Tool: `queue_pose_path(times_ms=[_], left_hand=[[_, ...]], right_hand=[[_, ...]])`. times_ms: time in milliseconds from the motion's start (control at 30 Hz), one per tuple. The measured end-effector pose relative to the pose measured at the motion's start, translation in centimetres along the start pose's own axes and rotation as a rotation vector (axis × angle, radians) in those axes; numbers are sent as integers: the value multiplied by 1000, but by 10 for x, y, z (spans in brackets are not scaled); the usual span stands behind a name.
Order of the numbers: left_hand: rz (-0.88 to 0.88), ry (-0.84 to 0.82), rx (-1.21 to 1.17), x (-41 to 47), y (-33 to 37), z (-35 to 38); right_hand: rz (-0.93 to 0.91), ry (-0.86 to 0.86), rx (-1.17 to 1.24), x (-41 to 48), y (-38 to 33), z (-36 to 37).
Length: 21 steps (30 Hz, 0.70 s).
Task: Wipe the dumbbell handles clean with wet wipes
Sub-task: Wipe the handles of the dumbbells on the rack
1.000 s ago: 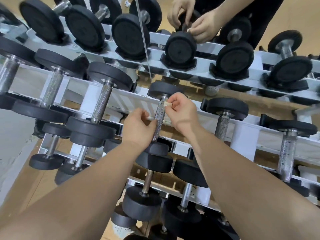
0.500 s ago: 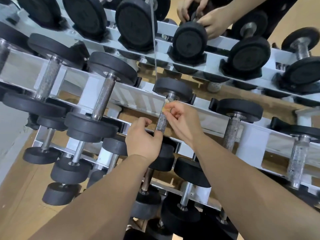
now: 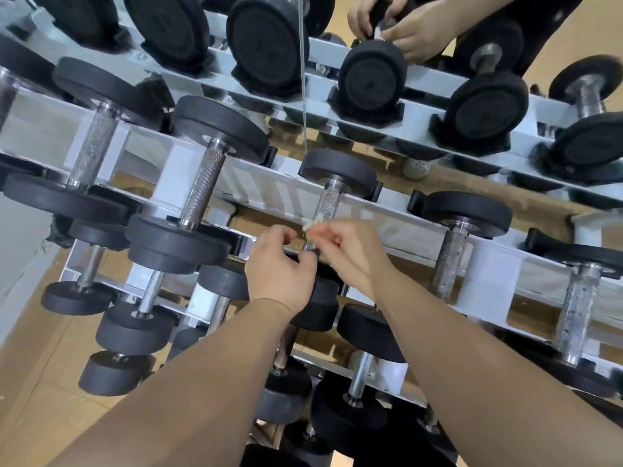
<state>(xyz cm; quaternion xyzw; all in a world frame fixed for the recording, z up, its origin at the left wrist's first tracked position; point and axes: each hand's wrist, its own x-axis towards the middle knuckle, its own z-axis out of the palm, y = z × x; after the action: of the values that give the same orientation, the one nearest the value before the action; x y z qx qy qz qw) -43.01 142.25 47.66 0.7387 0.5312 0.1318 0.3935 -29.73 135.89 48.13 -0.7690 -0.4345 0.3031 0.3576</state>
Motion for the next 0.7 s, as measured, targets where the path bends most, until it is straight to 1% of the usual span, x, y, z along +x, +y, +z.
queue_pose_path(times_ms=[33,67,133,200,267,400,533,633,700], left_hand=[[-12,-13,-4,0,0,-1],[-26,-29,-3,1,1,-3],[-62,-60,4,4,2,-8],[-69,-47,13,5,0,-16],[-39,-12,-6,-2,-4,-33],[37,-7,-45,-27,-24,-87],[38,7,-75,-39,-60,-153],[72,-55,-68,-46,-91,-201],[81,-103,-67,-54,-109,-231]], right_hand=[[9,-76,15,-10,0,1],[10,-101,2,-17,2,1],[29,-54,-10,-24,-2,-4],[89,-3,23,-30,-11,-7],[95,17,32,-36,-24,-4],[53,78,38,-52,-62,10],[44,109,16,-74,-115,48],[78,209,-16,-94,-156,89],[107,278,21,-108,-184,115]])
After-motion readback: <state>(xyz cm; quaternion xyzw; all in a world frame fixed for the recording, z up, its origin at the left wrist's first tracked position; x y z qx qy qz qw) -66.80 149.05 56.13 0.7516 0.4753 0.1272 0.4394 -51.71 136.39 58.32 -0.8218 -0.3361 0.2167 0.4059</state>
